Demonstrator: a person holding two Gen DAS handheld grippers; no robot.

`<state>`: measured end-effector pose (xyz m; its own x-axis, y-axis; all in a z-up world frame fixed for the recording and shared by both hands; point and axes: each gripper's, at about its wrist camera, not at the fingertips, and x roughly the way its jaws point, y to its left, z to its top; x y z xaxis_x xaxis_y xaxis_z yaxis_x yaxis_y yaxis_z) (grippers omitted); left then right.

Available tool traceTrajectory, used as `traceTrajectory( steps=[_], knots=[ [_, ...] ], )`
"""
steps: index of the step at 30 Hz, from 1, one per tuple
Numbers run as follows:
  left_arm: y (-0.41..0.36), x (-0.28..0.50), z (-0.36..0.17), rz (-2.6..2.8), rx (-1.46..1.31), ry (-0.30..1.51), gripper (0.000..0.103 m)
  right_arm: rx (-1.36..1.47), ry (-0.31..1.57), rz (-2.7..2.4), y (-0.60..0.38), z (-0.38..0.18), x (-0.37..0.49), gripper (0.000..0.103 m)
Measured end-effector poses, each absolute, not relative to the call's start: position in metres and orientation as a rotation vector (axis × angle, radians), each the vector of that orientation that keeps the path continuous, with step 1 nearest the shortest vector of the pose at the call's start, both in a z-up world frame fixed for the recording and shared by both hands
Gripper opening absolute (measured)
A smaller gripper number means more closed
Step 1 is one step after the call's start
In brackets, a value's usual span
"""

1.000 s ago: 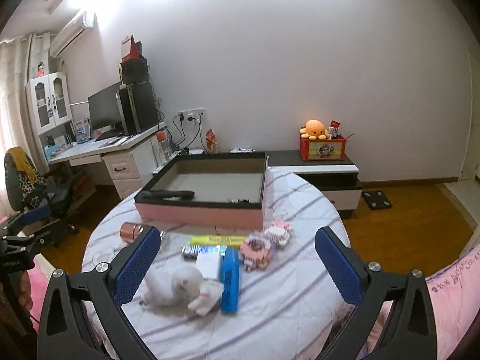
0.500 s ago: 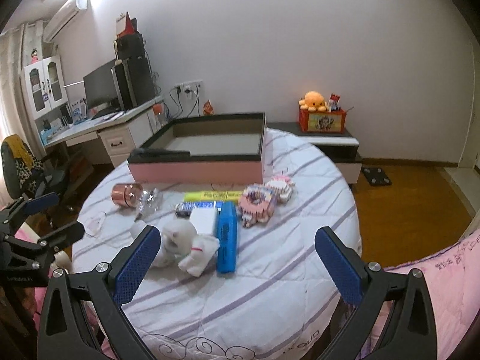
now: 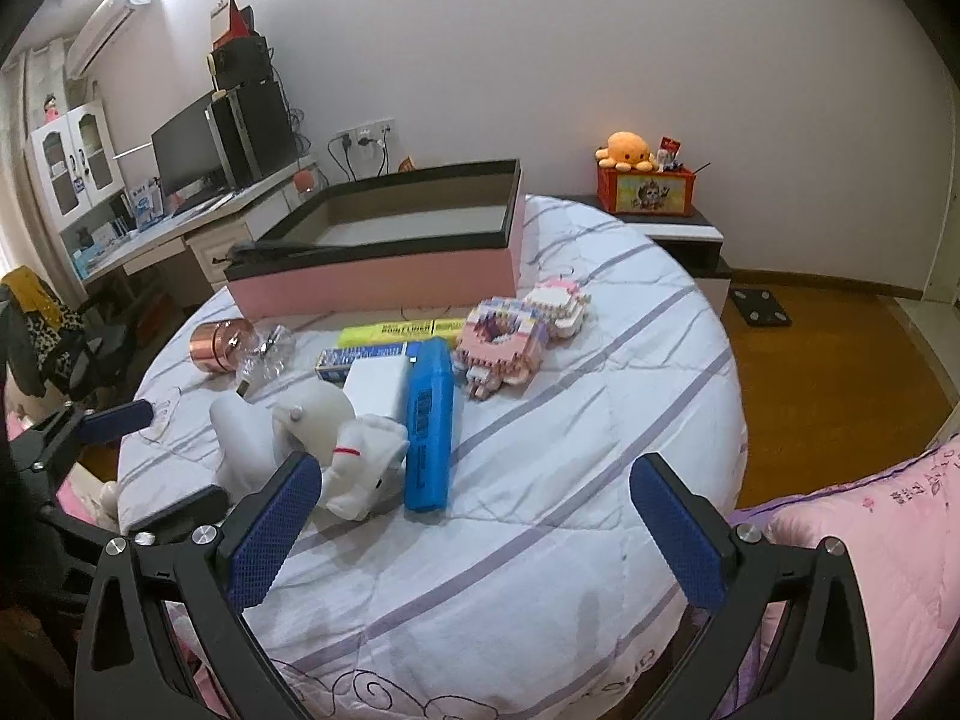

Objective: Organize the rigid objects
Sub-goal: 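Grasp the white charger plug with the left tool while the right tool grasps the white astronaut figurine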

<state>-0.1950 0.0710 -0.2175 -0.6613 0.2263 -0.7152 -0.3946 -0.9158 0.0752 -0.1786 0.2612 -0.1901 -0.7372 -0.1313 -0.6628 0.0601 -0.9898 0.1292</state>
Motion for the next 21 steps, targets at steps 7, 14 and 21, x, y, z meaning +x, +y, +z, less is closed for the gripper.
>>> traceTrajectory(
  steps=[7, 14, 21],
  knots=[
    [0.089, -0.203, -0.237, 2.541, -1.051, 0.419, 0.063, 1.128, -0.154, -2.825, 0.262, -0.196, -0.182, 0.103],
    [0.058, -0.205, -0.232, 2.497, -1.102, 0.308, 0.049, 1.152, -0.12, -2.808, 0.248, -0.2, -0.186, 0.103],
    [0.018, -0.195, -0.226, 2.54, -1.101, 0.26, 0.048, 1.133, -0.004, -2.774, 0.209, -0.204, -0.195, 0.103]
  ],
)
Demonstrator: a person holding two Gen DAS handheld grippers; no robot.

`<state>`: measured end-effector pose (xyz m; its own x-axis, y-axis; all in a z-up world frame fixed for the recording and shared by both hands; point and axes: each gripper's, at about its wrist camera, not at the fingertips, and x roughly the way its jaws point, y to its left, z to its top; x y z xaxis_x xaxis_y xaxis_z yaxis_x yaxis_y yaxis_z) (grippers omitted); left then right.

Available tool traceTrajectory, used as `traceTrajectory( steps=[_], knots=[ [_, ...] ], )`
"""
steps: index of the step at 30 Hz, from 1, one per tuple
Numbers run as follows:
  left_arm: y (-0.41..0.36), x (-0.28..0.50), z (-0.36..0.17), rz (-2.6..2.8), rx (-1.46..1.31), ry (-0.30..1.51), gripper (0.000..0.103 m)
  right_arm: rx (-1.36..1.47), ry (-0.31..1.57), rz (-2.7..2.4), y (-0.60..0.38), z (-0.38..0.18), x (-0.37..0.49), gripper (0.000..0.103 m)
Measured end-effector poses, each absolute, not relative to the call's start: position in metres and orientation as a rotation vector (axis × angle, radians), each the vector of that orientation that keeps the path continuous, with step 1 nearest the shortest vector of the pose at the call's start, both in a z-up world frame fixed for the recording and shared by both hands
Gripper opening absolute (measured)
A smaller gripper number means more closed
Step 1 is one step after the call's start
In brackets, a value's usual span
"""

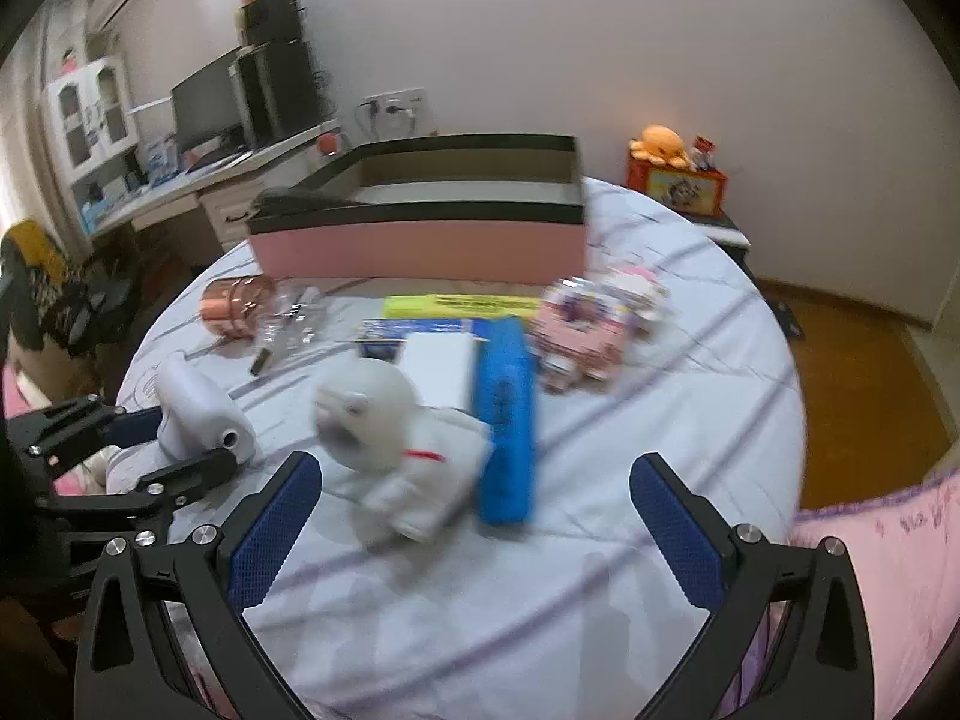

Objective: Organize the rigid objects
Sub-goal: 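Grasp the white charger plug with the left tool while the right tool grasps the white astronaut figurine, then lower the plug and astronaut into the pink box and open both tools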

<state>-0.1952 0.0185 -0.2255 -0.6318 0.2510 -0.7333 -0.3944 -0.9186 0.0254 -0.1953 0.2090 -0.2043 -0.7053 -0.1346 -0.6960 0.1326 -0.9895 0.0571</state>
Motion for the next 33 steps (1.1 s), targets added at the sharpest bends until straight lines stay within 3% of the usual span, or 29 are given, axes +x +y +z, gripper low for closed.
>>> traceTrajectory(
  steps=[6, 7, 8, 9, 21, 33],
  knots=[
    [0.008, -0.193, -0.223, 2.546, -1.087, 0.249, 0.048, 1.152, 0.123, -2.767, 0.183, -0.215, -0.208, 0.103],
    [0.009, -0.195, -0.224, 2.546, -1.088, 0.244, 0.048, 1.16, 0.117, -2.758, 0.182, -0.216, -0.21, 0.098],
    [0.009, -0.195, -0.224, 2.545, -1.088, 0.239, 0.048, 1.166, 0.097, -2.743, 0.184, -0.218, -0.211, 0.08],
    [0.01, -0.196, -0.224, 2.546, -1.082, 0.239, 0.048, 1.172, 0.084, -2.732, 0.185, -0.219, -0.212, 0.07],
    [0.018, -0.2, -0.202, 2.533, -1.007, 0.213, 0.047, 1.085, 0.025, -2.728, 0.199, -0.196, -0.206, 0.07],
    [0.03, -0.243, -0.14, 2.592, -0.837, 0.212, 0.047, 0.933, -0.022, -2.723, 0.211, -0.145, -0.24, 0.07]
  ],
)
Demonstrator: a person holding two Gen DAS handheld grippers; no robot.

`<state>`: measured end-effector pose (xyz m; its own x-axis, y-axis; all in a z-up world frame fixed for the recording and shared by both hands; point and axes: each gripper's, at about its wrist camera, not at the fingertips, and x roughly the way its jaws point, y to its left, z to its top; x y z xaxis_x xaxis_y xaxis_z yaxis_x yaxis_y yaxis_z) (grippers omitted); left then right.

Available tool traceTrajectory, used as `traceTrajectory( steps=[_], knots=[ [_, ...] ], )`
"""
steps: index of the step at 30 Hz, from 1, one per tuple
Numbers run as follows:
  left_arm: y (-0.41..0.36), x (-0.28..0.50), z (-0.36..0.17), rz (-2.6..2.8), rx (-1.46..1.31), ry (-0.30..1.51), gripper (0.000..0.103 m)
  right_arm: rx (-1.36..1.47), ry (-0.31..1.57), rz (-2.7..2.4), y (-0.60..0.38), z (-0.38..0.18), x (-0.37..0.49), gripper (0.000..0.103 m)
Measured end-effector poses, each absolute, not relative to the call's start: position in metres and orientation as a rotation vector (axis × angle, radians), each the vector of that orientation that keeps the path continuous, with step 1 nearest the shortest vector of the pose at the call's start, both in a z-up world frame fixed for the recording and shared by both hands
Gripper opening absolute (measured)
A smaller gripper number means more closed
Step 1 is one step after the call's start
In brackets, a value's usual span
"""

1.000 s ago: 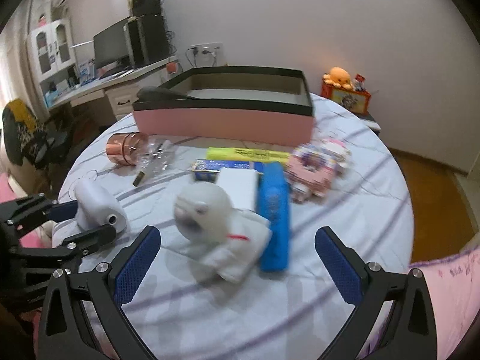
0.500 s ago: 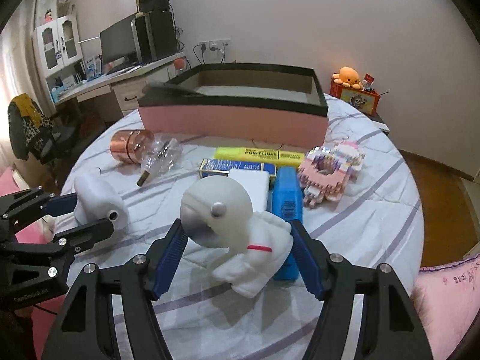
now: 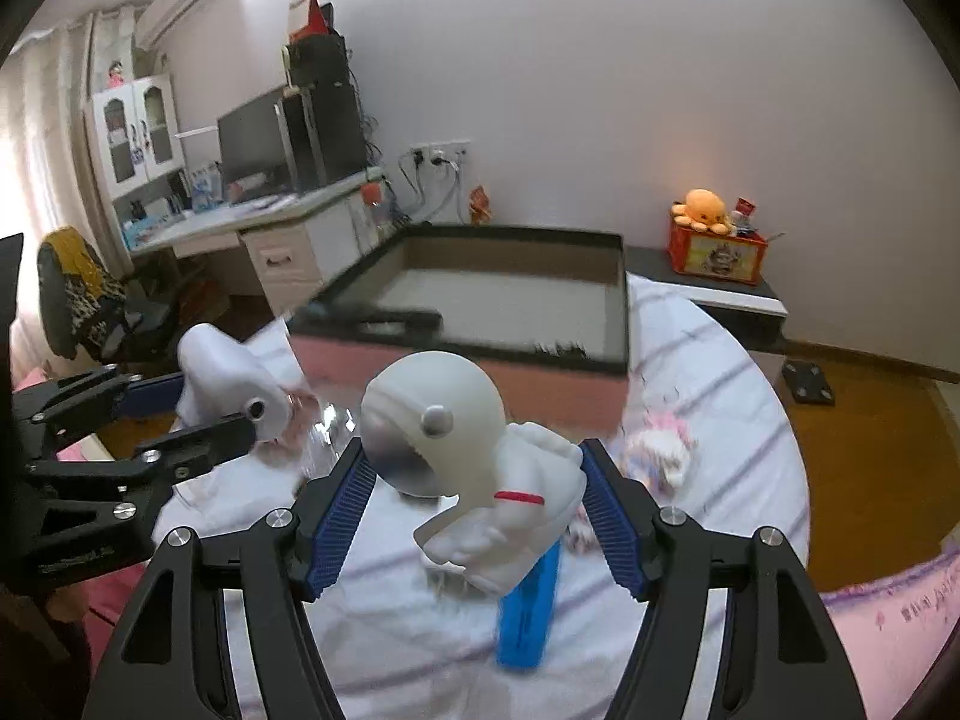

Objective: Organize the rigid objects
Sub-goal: 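Lower the plug and astronaut into the pink box and open both tools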

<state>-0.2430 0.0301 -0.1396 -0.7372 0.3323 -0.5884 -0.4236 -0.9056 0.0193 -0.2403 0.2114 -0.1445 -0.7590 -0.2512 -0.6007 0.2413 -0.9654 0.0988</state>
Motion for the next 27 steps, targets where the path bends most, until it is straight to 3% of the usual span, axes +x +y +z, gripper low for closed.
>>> traceTrajectory(
  steps=[13, 23, 27],
  knots=[
    [0.04, -0.358, -0.115, 2.626, -0.87, 0.25, 0.047, 0.924, 0.066, -2.699, 0.198, -0.118, -0.348, 0.07],
    [0.037, -0.443, -0.156, 2.575, -1.081, 0.242, 0.047, 1.063, 0.104, -2.672, 0.184, -0.151, -0.425, 0.07],
    [0.033, -0.461, -0.17, 2.575, -1.127, 0.234, 0.042, 1.123, 0.093, -2.654, 0.185, -0.167, -0.442, 0.07]
  ],
)
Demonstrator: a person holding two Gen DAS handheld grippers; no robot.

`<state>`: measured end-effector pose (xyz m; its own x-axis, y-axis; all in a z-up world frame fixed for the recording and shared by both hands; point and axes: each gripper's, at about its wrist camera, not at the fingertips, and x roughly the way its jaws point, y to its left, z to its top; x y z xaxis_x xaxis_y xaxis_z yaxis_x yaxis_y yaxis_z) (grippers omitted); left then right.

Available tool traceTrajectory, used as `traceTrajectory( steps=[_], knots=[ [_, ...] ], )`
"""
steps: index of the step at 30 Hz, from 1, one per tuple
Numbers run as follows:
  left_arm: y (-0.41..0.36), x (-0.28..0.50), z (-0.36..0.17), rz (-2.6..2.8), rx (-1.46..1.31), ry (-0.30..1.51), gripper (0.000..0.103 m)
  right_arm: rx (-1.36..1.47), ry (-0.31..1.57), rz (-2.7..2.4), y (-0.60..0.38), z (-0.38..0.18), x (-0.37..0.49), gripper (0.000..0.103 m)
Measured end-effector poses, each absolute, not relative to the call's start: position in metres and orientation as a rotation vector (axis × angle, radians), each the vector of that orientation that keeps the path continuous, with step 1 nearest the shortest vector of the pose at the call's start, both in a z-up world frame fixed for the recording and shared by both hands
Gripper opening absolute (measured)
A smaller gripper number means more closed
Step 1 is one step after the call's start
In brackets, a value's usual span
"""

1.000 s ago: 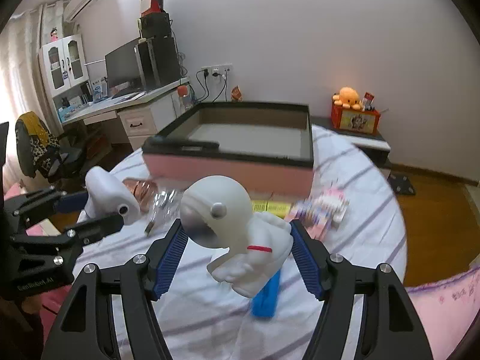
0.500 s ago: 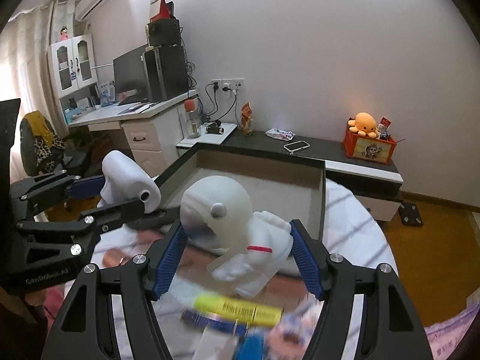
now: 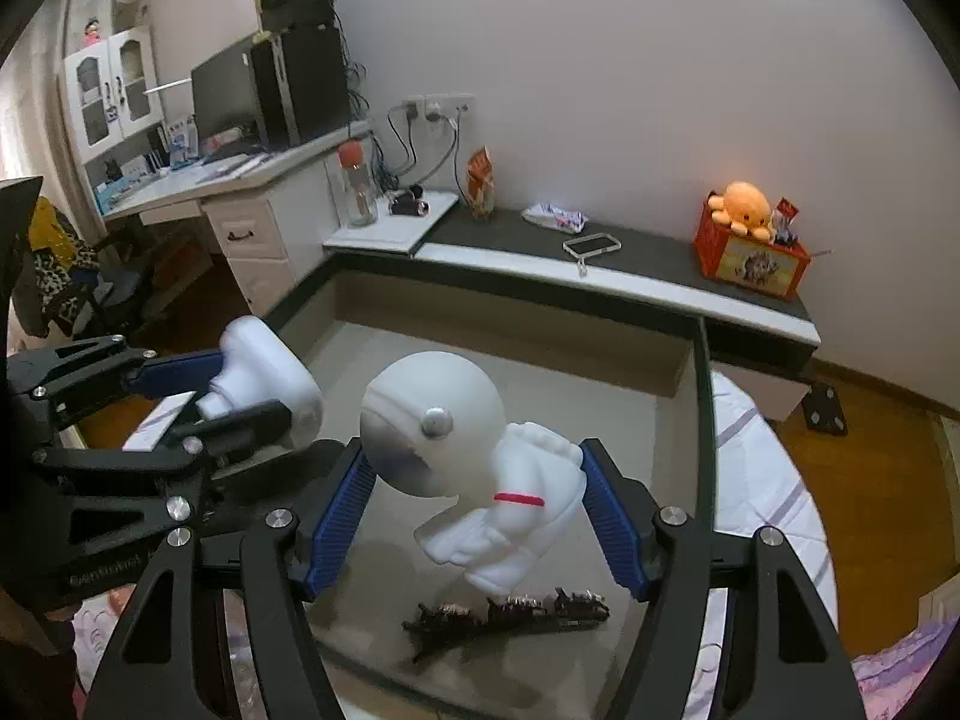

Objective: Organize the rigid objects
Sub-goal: 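Lower the plug and astronaut into the pink box and open both tools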

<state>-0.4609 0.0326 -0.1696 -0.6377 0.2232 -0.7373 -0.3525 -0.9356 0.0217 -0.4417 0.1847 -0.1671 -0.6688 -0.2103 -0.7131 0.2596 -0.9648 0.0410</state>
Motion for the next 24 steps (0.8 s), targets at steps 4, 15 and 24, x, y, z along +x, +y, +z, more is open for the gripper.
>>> traceTrajectory(
  steps=[4, 15, 24],
  knots=[
    [0.029, -0.469, -0.181, 2.563, -1.172, 0.221, 0.042, 1.17, 0.094, -2.632, 0.183, -0.179, -0.452, 0.07],
    [0.017, -0.449, -0.169, 2.641, -1.12, 0.228, 0.089, 1.227, 0.068, -2.607, 0.186, -0.189, -0.455, 0.07],
    [-0.005, -0.417, -0.146, 2.696, -1.055, 0.149, 0.103, 1.125, 0.029, -2.679, 0.193, -0.169, -0.433, 0.082]
  ],
)
